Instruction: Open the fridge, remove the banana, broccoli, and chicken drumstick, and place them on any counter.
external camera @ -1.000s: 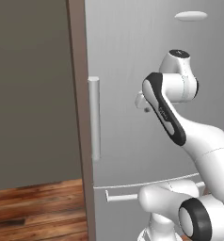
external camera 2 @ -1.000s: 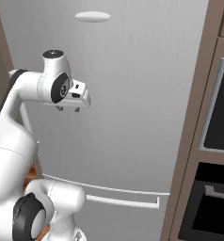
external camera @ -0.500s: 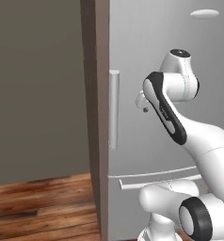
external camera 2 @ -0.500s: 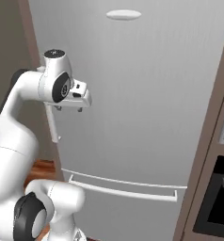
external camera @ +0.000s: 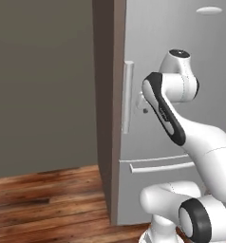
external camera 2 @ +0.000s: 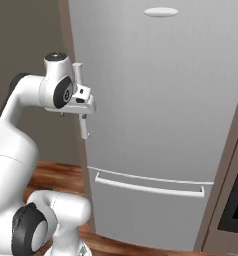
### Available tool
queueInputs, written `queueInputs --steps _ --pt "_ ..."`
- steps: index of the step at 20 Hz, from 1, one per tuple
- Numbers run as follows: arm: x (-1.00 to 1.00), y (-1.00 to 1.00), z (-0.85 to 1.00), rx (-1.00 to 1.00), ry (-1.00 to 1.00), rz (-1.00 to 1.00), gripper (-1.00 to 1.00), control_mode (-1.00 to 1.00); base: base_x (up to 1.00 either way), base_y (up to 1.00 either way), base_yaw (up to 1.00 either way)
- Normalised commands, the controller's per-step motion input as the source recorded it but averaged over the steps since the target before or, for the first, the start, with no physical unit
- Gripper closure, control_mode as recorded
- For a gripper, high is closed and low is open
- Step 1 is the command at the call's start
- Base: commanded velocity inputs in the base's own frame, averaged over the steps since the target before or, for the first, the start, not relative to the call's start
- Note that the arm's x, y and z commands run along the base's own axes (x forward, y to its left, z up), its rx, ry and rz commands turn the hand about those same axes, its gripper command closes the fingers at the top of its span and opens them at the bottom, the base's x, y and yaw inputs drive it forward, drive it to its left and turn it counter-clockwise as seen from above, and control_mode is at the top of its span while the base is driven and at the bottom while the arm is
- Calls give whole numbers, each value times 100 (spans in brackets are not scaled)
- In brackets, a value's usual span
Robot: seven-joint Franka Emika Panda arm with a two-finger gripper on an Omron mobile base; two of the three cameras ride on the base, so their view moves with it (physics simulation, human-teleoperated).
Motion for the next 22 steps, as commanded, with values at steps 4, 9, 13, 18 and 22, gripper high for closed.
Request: queueInputs --steps 4,9,13,18,22 --pt "0 0 0 0 0 0 -100 100 -63 6 -5" --pt "0 0 0 0 0 0 -100 100 -34 31 -5" --pt "0 0 0 0 0 0 -100 100 0 38 -3" --pt "0 0 0 0 0 0 -100 100 0 34 -2" --pt "-1 0 -3 0 0 0 -100 -100 0 0 0"
